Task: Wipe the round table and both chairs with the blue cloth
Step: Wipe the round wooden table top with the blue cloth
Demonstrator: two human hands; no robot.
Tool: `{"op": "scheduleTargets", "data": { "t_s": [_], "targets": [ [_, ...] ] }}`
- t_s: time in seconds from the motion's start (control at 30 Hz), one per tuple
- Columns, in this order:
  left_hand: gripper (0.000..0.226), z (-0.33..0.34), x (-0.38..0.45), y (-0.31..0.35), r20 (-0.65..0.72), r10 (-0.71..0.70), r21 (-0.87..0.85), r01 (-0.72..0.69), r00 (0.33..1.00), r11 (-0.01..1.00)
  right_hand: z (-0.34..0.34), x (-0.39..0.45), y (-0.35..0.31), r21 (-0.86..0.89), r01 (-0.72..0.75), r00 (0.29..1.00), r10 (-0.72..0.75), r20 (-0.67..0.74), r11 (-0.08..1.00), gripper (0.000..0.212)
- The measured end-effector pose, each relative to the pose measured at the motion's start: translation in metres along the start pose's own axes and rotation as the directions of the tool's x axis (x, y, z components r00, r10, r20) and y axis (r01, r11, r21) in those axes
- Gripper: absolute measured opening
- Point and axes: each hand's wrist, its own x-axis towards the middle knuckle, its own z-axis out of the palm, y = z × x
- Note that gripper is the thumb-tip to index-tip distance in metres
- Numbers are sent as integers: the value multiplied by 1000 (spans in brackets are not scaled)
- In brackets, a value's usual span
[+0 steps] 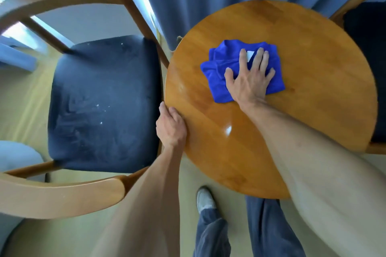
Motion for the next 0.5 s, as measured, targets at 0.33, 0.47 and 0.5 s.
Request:
{"op": "scheduleTargets", "data": {
  "t_s": [0.33,0.47,0.5],
  "targets": [
    [35,-10,-8,-33,55,-52,-121,58,997,991,11,-87,-57,-3,182,983,-182,21,983,69],
    [41,-3,-30,-32,4,-29,33,29,1000,999,9,-103,-42,1,237,972,-237,4,972,58],
    [41,1,-36,-31,-8,-8,46,8,1000,999,8,-109,-36,2,237,972,-237,3,972,56]
  ]
}}
